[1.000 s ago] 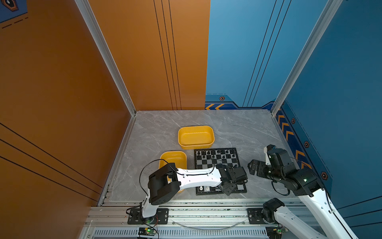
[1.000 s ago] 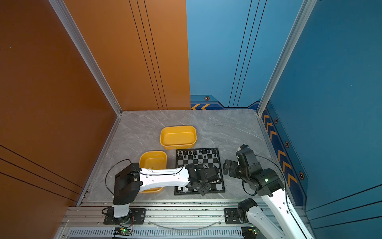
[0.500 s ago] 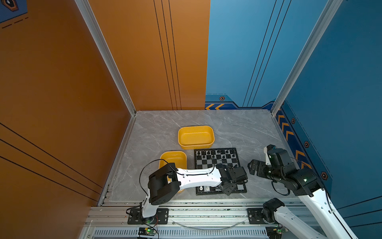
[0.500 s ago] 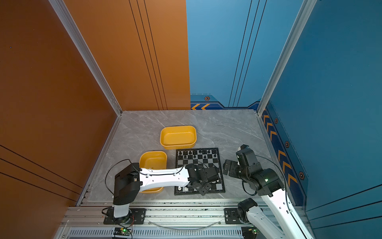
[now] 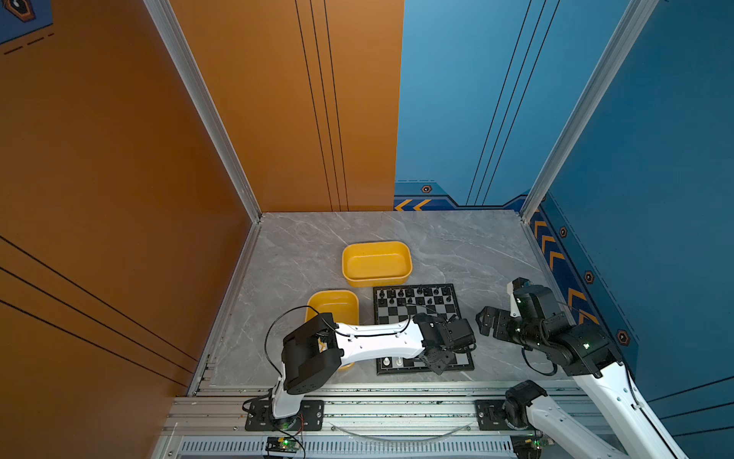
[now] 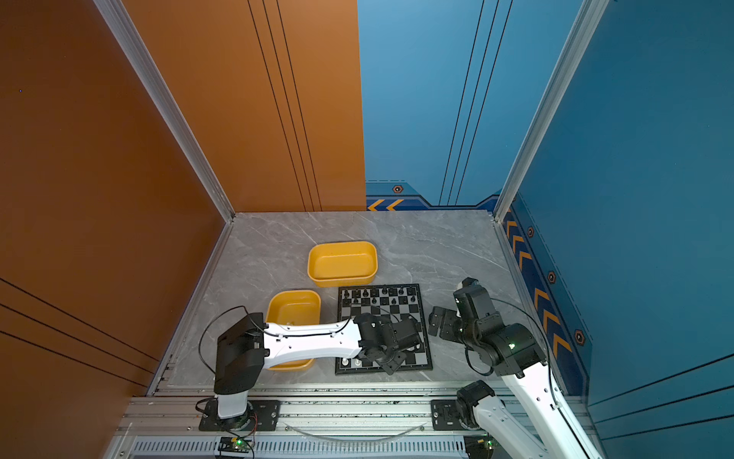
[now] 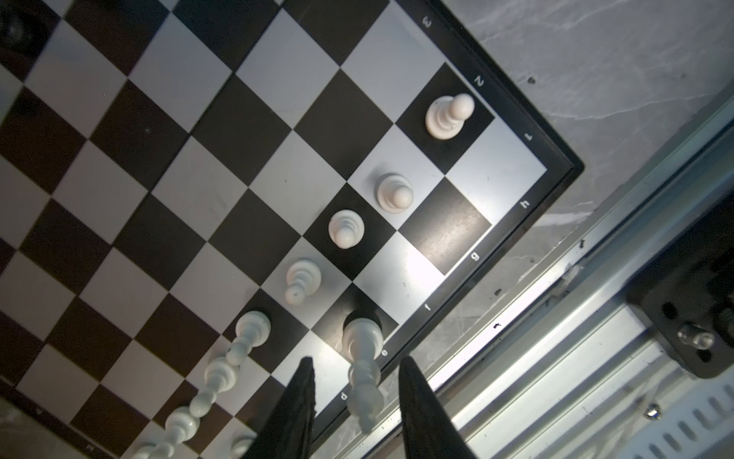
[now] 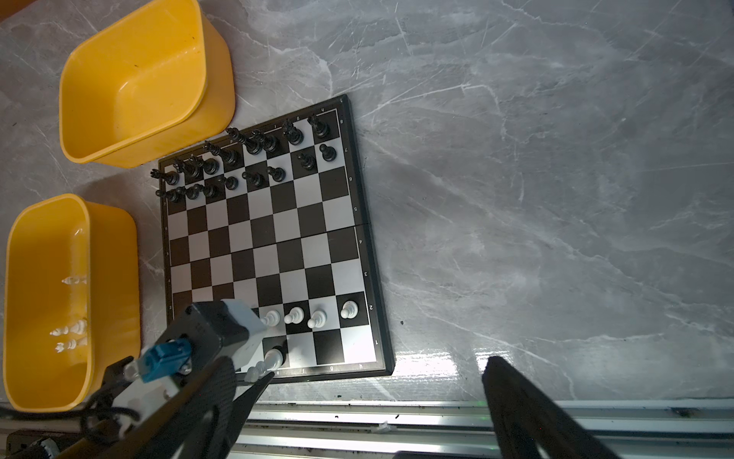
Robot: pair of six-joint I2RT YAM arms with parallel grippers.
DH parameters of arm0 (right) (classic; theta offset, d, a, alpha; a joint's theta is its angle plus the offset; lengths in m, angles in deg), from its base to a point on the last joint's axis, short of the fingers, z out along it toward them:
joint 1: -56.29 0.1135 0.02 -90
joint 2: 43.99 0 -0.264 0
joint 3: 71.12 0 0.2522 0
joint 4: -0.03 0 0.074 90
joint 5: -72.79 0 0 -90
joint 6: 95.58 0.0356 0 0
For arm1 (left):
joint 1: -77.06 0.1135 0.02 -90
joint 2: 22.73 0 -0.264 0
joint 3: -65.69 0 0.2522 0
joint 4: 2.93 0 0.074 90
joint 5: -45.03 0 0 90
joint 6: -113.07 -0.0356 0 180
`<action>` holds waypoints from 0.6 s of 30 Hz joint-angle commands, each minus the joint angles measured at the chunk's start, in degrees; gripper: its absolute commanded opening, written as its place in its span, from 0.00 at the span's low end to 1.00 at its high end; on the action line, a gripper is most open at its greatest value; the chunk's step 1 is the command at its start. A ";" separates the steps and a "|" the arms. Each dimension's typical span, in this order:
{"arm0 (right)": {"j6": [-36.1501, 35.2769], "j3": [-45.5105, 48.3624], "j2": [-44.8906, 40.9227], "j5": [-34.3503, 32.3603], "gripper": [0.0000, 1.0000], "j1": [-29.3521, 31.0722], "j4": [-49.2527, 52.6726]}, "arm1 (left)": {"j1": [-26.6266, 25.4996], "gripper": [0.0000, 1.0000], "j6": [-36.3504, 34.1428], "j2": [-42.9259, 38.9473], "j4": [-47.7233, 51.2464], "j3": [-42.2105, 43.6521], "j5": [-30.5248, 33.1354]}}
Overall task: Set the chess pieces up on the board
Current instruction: 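Lower the white piece onto the near-rank corner square and open the left gripper, then raise the left gripper back over the white-piece tray while the right arm shifts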
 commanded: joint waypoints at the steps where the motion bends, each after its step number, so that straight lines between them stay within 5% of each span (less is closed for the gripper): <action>1: -1.27 -1.20 0.53 0.62 0.99 -0.29 1.68 | -0.01 0.38 0.23 -2.72 -0.08 -1.28 1.40; 18: -1.80 -8.56 8.55 1.05 1.00 -0.29 -0.02 | 8.23 0.43 2.29 -17.66 -0.11 7.05 5.39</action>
